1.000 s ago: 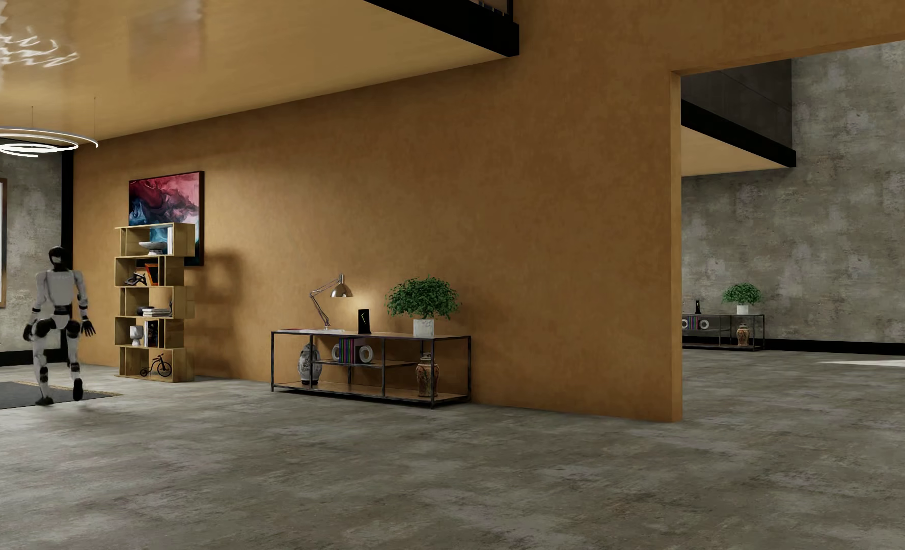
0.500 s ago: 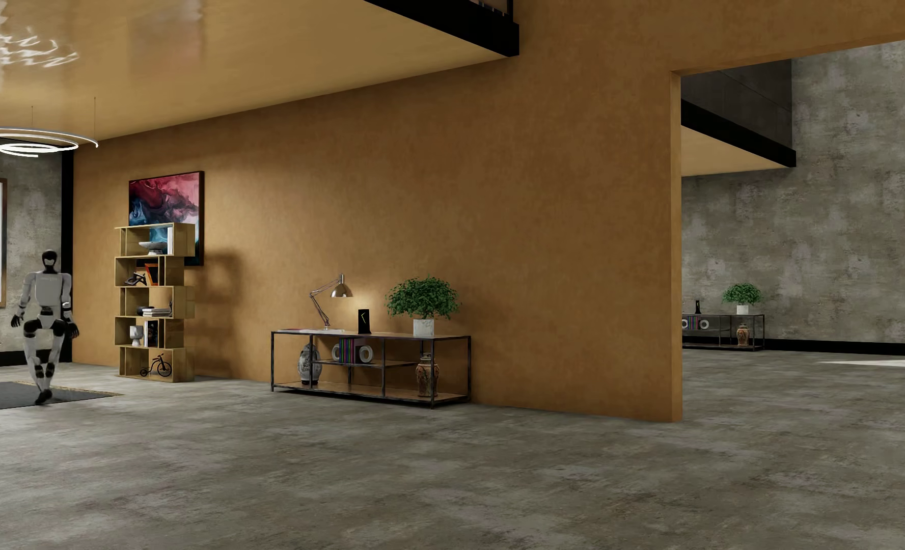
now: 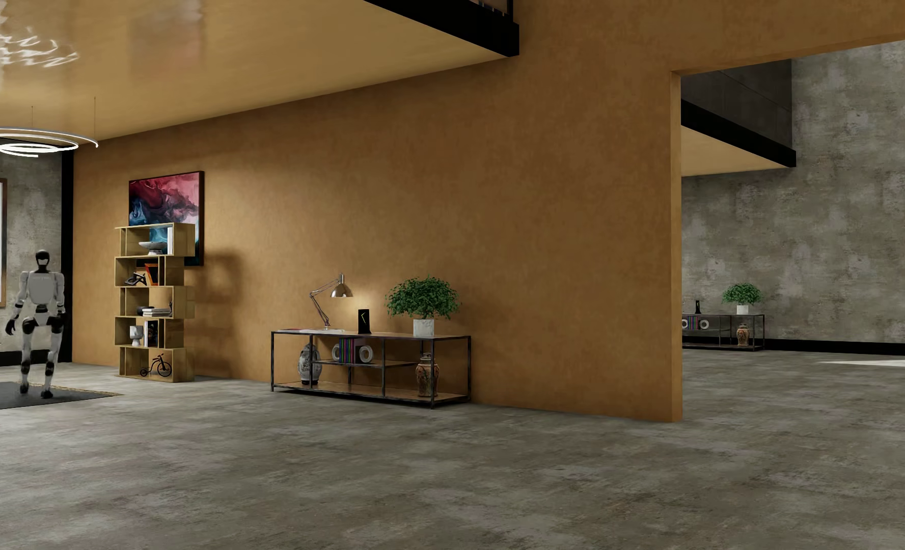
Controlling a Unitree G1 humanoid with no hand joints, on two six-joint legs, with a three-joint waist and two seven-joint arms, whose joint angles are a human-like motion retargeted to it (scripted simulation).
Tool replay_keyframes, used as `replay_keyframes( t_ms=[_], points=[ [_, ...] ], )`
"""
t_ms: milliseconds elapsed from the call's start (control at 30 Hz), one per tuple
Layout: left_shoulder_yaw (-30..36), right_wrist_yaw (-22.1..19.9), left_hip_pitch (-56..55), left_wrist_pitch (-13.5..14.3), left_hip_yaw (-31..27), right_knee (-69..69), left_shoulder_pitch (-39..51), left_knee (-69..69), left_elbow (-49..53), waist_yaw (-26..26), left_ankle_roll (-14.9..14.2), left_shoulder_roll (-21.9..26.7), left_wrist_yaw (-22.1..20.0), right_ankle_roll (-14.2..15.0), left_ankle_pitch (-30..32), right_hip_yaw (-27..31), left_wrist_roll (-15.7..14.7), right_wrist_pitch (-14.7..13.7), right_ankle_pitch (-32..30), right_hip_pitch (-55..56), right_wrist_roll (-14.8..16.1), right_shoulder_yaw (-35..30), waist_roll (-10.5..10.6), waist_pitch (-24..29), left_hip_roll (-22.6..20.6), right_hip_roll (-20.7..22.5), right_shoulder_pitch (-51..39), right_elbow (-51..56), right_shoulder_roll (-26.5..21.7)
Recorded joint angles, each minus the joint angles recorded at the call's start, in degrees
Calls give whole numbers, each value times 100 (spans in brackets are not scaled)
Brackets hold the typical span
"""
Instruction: Move towards the shelves
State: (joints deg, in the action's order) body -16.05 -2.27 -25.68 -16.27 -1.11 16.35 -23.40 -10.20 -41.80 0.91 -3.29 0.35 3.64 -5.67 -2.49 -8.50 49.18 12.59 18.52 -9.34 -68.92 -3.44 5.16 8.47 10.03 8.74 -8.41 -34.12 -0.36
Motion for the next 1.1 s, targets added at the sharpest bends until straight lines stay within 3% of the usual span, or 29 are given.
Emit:
replay_keyframes(
  t_ms=[33,100,133,200,267,300,367,400,467,533,567,600,633,667,700,767,800,833,867,933,967,1033,1100],
  points=[
    [-5,-1,-75,-18,172,120,56,87,32,-21,-356,-41,-13,91,24,41,57,74,162,-158,63,-29,-10,14,-102,-49,29,33,-39],
    [-12,39,-107,9,20,465,229,-754,129,-20,96,-138,-103,286,755,44,123,383,214,-581,85,-29,-91,38,-383,-274,274,-75,-145],
    [-75,65,-83,6,45,741,282,-1330,218,-12,13,-211,-221,332,916,81,76,519,-35,-741,93,-30,-151,49,-436,-404,441,-238,-166],
    [-211,346,48,98,417,2113,379,-2295,382,-4,200,-398,-544,327,123,199,-146,780,-1091,-492,-93,-100,-323,101,-398,-795,688,-879,-245],
    [-181,804,414,74,908,4300,602,-2640,242,-25,196,-432,-785,690,-538,247,-297,1145,-2251,542,-344,-47,-528,156,-284,-1391,847,-1550,-240],
    [-28,848,675,14,1102,5111,810,-2623,73,-60,180,-300,-719,937,-746,282,-223,1214,-2406,1101,-394,35,-624,178,-215,-1618,1004,-1606,-191],
    [523,541,1265,-70,1432,6015,1348,-2417,-354,-179,137,142,-338,643,-1041,228,178,1070,-1883,2185,-245,311,-756,214,-112,-1779,1512,-1277,-93],
    [855,348,1553,10,1571,6114,1623,-2288,-564,-249,111,419,-121,722,-1165,97,491,906,-1865,2642,-45,517,-796,227,-100,-1898,1851,-993,-71],
    [1315,243,2115,74,1840,5565,2188,-1991,-706,-391,48,795,-81,660,-1398,-264,840,743,-1862,3379,365,888,-846,244,-135,-2135,2375,-521,70],
    [1317,295,2641,249,2115,3998,2568,-1693,-475,-497,-35,1090,-327,523,-1629,-721,684,770,-1886,3770,596,1113,-867,257,-207,-2204,2589,-483,131],
    [1147,396,2883,317,2267,2799,2684,-1538,-281,-530,-78,1172,-512,681,-1708,-946,445,844,-1981,3797,592,1142,-871,264,-251,-2108,2592,-611,139],
    [915,522,3114,318,2412,1308,2780,-1377,-92,-551,-126,1188,-682,678,-1788,-1120,123,907,-2065,3703,520,1121,-872,262,-310,-1884,2578,-751,139],
    [781,663,3363,346,2535,-151,2863,-1146,74,-565,-175,1190,-871,992,-1831,-1103,-133,932,-2031,3606,330,1026,-859,252,-394,-1608,2576,-892,111],
    [741,790,3637,345,2661,-1007,2919,-933,179,-568,-234,1198,-1021,1016,-1871,-1071,-277,886,-1705,3635,86,907,-842,239,-496,-1382,2597,-993,71],
    [691,892,3912,339,2823,-993,2923,-804,253,-541,-291,1180,-1082,1294,-1919,-1313,-423,823,-1617,3734,-102,851,-824,224,-602,-1298,2598,-1052,45],
    [731,942,4341,343,2981,61,2777,-915,328,-554,-449,1113,-1162,587,-1916,-1589,-459,775,-1854,3791,-369,907,-751,197,-693,-1279,2593,-1053,46],
    [887,899,4550,316,2916,410,2689,-1071,276,-625,-539,1073,-1105,-90,-1681,-1563,-338,800,-1841,3737,-356,1079,-693,179,-628,-1260,2639,-955,155],
    [1062,748,4656,326,2795,609,2579,-1434,190,-695,-494,1043,-998,-609,-1323,-1636,-177,828,-2208,3548,-230,1325,-618,151,-474,-1276,2714,-817,317],
    [1160,554,4537,250,2611,920,2447,-2111,104,-745,-348,1006,-888,-836,-741,-1673,-27,841,-2174,3464,-65,1544,-519,137,-243,-1252,2734,-749,478],
    [1101,262,3848,49,2205,1269,2092,-4149,-22,-711,280,779,-595,-747,388,-1683,51,935,-1672,3108,28,1672,-266,136,374,-985,2496,-964,604],
    [1009,111,3285,-13,1823,1254,1921,-5121,-42,-625,468,647,-415,-708,616,-1593,17,943,-1496,2889,-147,1521,-153,134,549,-764,2258,-1140,564],
    [862,-102,2026,-23,943,903,1534,-6442,-23,-434,415,394,-60,-652,57,-1241,-60,718,-1316,2312,-697,996,-25,111,331,-313,1665,-1426,422],
    [786,-172,959,-60,410,566,1125,-6783,89,-268,336,221,57,-574,116,-753,24,312,-1165,1762,-875,615,-11,66,194,26,972,-1390,398]
  ],
)
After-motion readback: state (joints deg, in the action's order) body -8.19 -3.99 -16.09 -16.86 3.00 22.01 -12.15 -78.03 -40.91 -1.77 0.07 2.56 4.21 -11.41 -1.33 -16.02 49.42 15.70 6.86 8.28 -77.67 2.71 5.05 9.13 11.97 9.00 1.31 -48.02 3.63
